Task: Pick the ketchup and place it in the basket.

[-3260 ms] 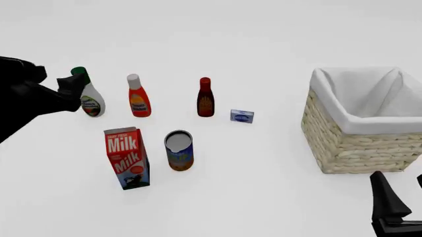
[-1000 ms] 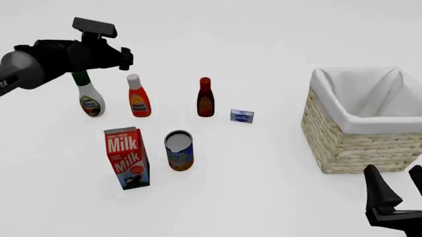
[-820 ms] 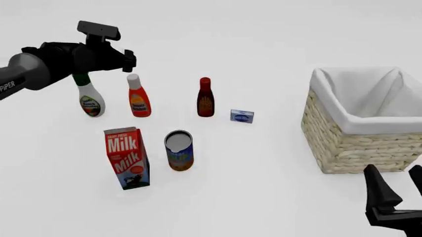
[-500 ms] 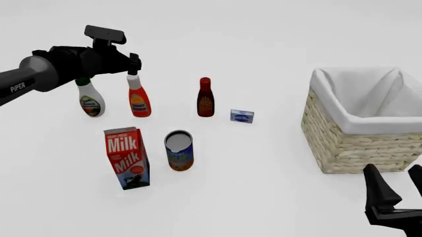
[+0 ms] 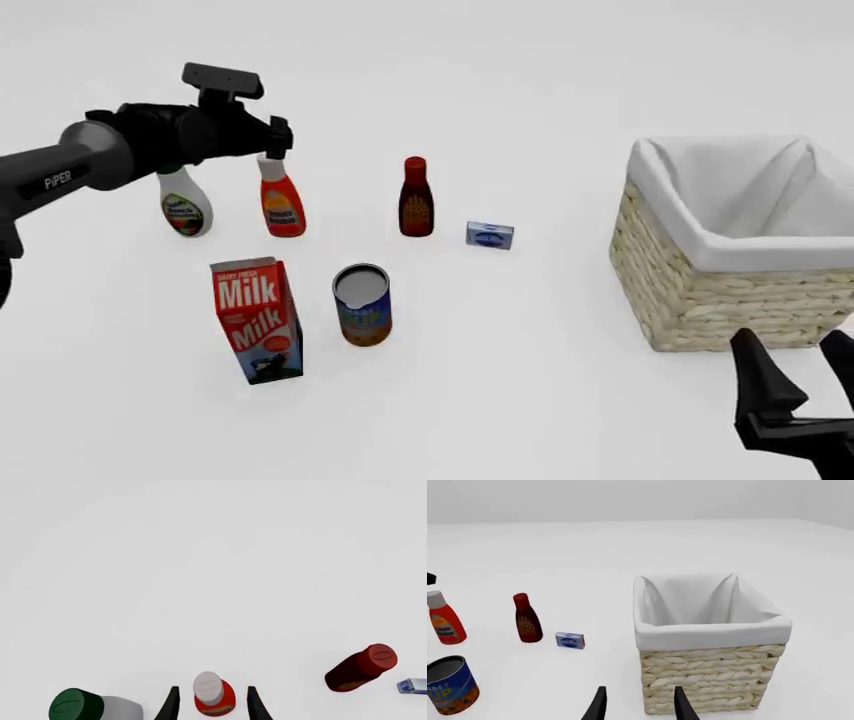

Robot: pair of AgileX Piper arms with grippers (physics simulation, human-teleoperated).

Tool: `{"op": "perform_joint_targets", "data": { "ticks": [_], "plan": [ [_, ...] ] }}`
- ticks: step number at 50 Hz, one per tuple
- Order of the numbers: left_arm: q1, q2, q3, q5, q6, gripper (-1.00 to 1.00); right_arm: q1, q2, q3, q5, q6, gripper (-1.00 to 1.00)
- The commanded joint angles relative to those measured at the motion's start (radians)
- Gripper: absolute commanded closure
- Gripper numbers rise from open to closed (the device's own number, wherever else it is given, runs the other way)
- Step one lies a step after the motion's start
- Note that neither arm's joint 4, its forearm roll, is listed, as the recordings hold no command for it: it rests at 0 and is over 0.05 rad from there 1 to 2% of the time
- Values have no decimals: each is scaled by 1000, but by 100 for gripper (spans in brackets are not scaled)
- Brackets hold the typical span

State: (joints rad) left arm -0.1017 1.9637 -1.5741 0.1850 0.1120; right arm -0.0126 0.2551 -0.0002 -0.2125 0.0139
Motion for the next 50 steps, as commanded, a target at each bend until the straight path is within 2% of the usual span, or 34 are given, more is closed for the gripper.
{"op": "perform_joint_targets", "data": {
  "ticks": [1, 50],
  "plan": [
    [4, 19, -12, -5, 1, -100, 1, 19, 0, -15, 3, -100],
    [5, 83, -25, -35, -22, -100, 3, 74, 0, -58, 3, -100]
  ]
}}
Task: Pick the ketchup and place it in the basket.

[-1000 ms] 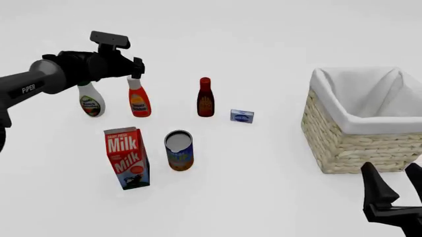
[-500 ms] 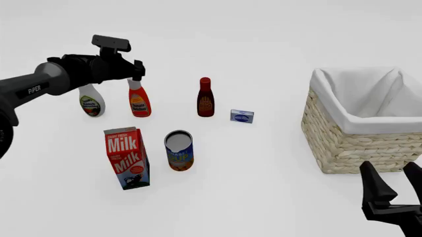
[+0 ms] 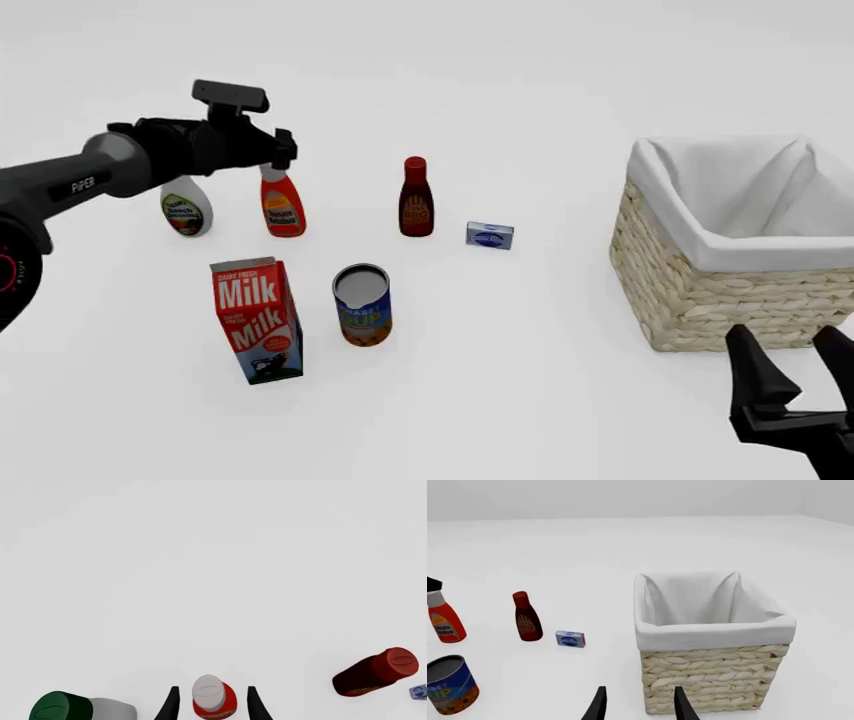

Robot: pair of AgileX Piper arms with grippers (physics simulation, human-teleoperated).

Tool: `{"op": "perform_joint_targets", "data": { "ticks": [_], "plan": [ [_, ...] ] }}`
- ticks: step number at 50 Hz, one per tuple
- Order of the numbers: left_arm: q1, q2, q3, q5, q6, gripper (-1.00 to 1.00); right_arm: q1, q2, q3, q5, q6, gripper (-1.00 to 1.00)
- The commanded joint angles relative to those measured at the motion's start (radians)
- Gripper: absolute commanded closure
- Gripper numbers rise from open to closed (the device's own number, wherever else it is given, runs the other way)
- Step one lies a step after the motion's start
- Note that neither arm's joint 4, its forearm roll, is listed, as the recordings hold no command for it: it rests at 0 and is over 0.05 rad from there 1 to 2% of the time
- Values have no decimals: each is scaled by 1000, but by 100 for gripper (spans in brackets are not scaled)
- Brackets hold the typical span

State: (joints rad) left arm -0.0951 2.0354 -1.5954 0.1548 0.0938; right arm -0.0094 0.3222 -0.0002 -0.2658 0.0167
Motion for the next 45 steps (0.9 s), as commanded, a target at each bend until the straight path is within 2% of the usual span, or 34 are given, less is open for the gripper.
{"op": "perform_joint_targets", "data": {
  "ticks": [1, 45],
  "plan": [
    [-1, 12, -5, -6, -4, -100, 0, 6, 0, -4, -1, -100],
    [6, 79, -28, -16, -45, -100, 5, 88, 0, -70, -3, -100]
  ]
}}
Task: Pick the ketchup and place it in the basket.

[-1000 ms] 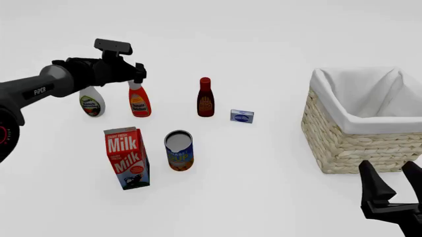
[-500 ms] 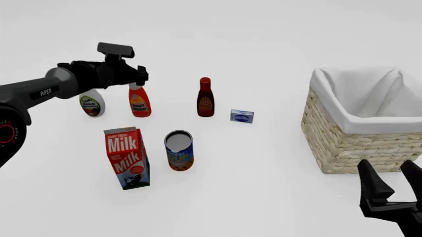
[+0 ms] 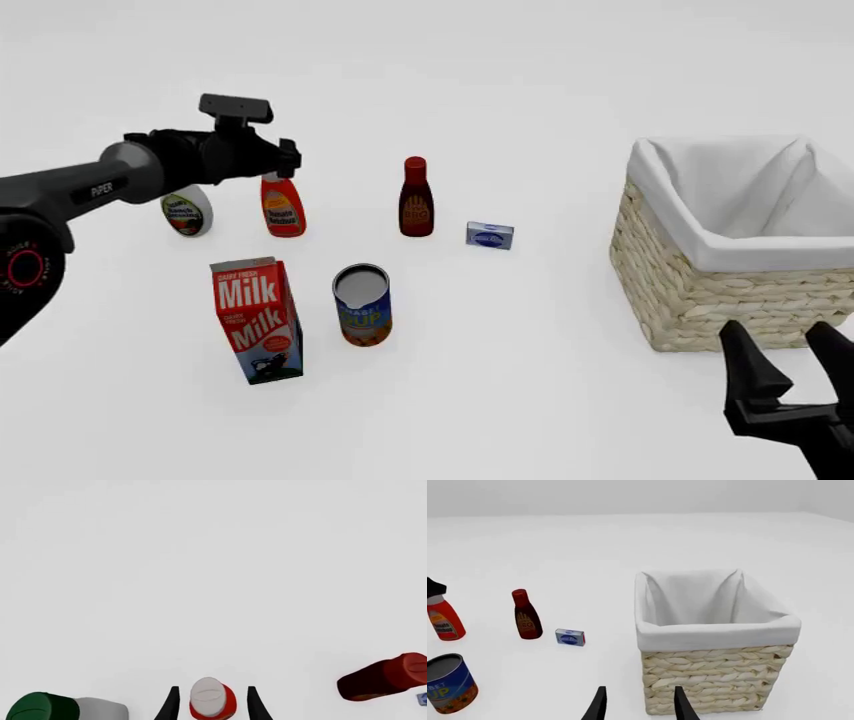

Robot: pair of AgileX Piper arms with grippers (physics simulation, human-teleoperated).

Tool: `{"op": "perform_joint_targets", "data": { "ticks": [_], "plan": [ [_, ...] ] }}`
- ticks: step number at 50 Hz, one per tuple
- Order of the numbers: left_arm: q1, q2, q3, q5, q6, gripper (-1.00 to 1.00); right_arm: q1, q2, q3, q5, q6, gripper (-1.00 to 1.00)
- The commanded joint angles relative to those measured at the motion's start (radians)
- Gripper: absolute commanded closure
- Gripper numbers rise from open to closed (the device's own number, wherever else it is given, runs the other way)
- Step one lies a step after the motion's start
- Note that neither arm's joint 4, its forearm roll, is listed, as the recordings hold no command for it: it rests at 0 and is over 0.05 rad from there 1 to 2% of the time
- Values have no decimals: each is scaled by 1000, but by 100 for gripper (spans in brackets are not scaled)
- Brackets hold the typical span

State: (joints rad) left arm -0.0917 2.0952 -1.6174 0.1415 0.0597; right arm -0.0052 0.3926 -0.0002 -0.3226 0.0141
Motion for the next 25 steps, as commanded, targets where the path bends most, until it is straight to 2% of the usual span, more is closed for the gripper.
{"op": "perform_joint_targets", "data": {
  "ticks": [1, 25],
  "plan": [
    [4, 21, -5, -6, -9, -100, 1, 20, 0, -15, -1, -100],
    [5, 51, -2, -17, -20, -100, 5, 56, 0, -45, -2, -100]
  ]
}}
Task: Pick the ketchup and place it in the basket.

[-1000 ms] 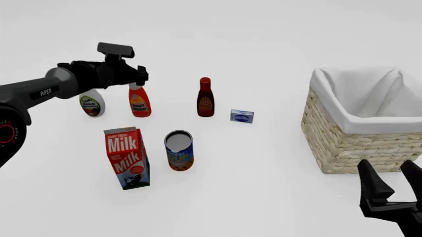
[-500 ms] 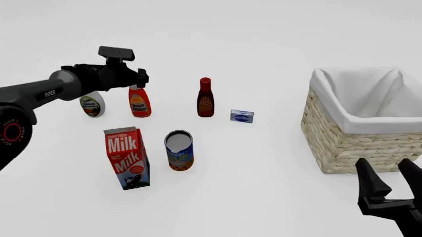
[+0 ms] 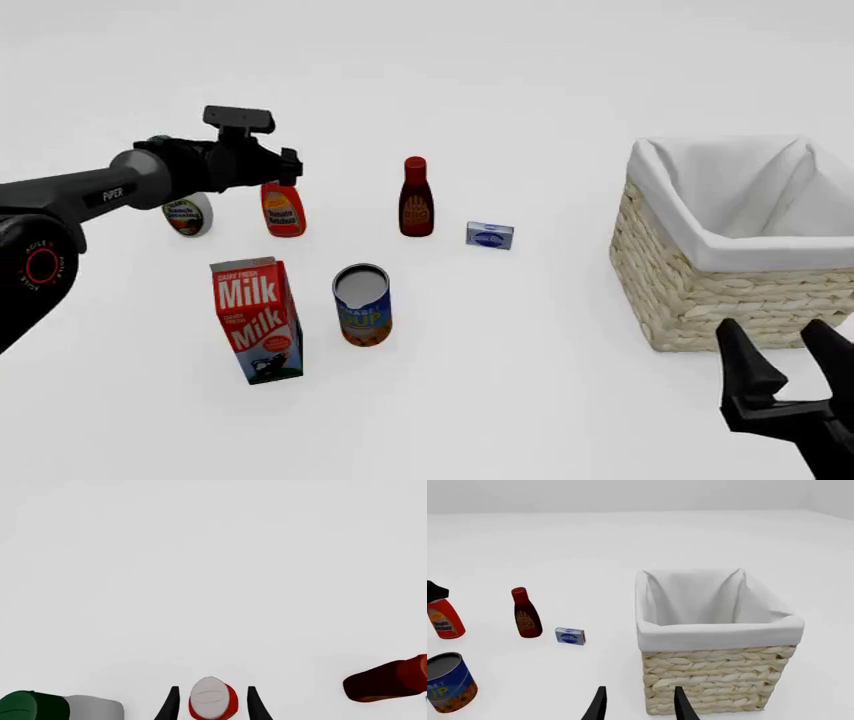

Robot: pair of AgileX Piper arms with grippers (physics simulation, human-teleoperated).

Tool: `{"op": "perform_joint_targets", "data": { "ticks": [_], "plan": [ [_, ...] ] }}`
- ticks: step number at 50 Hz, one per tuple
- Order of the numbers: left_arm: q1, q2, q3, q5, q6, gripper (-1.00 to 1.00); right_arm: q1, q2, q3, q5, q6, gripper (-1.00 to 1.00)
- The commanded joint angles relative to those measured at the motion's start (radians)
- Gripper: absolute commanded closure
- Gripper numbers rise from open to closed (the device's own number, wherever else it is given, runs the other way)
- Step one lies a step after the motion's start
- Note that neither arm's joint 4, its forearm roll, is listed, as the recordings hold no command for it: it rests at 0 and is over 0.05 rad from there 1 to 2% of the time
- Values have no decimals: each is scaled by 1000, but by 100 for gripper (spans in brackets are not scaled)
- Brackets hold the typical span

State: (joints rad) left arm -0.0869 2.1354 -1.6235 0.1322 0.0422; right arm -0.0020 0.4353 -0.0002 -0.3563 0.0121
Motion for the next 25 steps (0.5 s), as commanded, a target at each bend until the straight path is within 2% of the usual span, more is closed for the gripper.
{"op": "perform_joint_targets", "data": {
  "ticks": [1, 9, 10, 25],
  "plan": [
    [1, 11, 5, -8, -3, -100, 2, 12, 0, -10, -1, -100],
    [-1, 8, 18, -16, -6, -100, 3, 6, 0, -4, -1, -100],
    [0, 5, 21, -18, -4, 100, 2, 6, 0, -3, 0, -100],
    [7, -35, 17, -8, 11, 100, 4, 2, 0, -6, 2, -100]
  ]
}}
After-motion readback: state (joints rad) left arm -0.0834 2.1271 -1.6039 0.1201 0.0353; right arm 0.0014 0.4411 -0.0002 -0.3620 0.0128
